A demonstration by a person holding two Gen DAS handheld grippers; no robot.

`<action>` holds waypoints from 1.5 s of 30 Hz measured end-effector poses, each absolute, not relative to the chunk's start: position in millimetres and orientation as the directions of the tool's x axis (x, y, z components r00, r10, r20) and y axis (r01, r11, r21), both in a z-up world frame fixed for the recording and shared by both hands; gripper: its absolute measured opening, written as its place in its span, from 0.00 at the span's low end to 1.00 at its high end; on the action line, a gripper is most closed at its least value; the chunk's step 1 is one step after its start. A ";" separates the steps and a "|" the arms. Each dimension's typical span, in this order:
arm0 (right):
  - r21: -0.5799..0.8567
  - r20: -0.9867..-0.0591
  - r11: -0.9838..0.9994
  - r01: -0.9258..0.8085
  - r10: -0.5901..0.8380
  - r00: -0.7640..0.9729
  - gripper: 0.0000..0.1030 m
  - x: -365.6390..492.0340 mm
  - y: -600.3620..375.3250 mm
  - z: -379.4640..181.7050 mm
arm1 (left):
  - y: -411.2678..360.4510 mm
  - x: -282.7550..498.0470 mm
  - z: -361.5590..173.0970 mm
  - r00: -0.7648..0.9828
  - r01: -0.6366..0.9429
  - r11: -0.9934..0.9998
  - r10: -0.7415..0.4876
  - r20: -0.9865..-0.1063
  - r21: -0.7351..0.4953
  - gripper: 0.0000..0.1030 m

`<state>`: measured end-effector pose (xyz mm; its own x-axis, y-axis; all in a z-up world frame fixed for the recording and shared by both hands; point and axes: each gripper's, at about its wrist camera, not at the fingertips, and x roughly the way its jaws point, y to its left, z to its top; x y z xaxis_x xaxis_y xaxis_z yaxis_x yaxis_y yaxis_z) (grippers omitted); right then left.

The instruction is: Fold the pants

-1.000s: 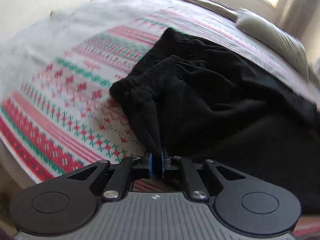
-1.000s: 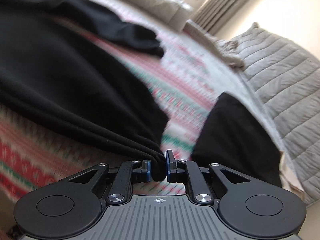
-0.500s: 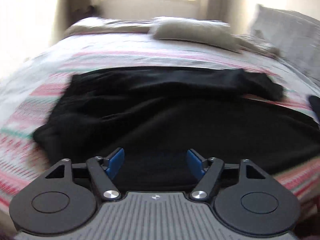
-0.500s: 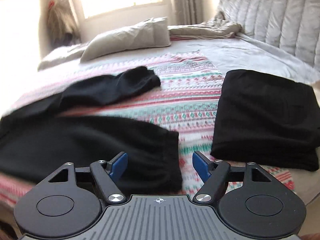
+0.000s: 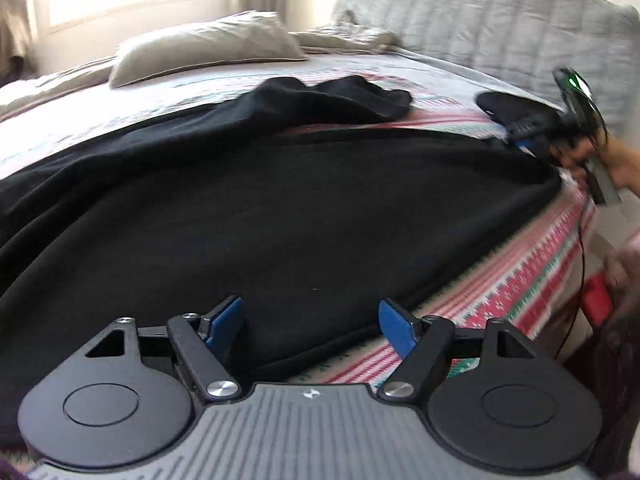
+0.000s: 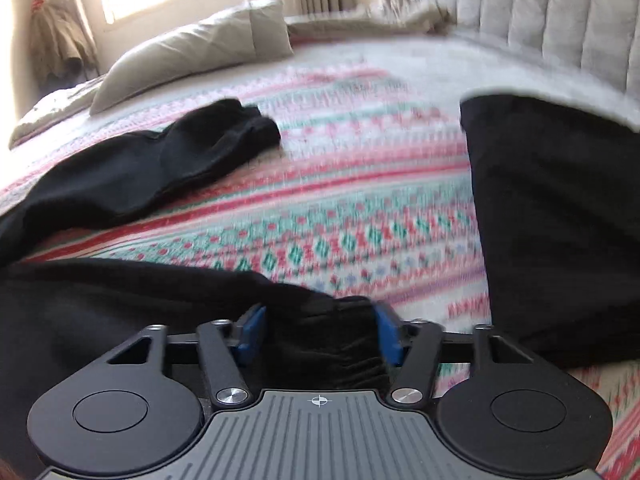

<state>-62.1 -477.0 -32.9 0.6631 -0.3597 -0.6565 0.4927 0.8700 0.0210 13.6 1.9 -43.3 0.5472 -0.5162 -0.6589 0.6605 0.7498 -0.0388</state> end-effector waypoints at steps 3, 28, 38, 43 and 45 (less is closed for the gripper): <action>0.012 -0.621 0.882 0.472 -0.364 0.695 0.26 -63.2 -472.7 -24.1 | -0.6 17.2 -41.8 0.522 0.664 0.745 -0.527 -0.670 -0.069 0.77; 0.210 -0.609 0.807 0.552 -0.334 0.719 0.82 -0.8 -488.6 31.5 | -35.1 121.3 42.6 0.641 0.577 0.816 -0.469 -0.607 -0.021 1.00; 0.210 -0.654 0.817 0.537 -0.291 0.698 0.83 62.0 -533.5 5.6 | -37.8 272.4 12.4 0.710 0.450 0.869 -0.206 -0.674 0.207 0.99; 0.175 -0.681 0.831 0.527 -0.284 0.675 0.83 96.8 -547.2 -16.8 | -22.9 331.0 -5.7 0.709 0.426 0.874 -0.162 -0.687 0.233 0.97; 0.165 -0.681 0.833 0.528 -0.291 0.672 0.83 106.6 -548.9 -23.9 | -18.8 349.9 -12.7 0.697 0.423 0.878 -0.157 -0.700 0.224 0.94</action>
<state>106.6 -548.9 -23.9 0.6724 -0.2908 -0.6807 0.5278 0.8331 0.1654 349.9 -18.8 -12.7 0.6969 -0.1573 -0.6997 0.4227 0.8782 0.2236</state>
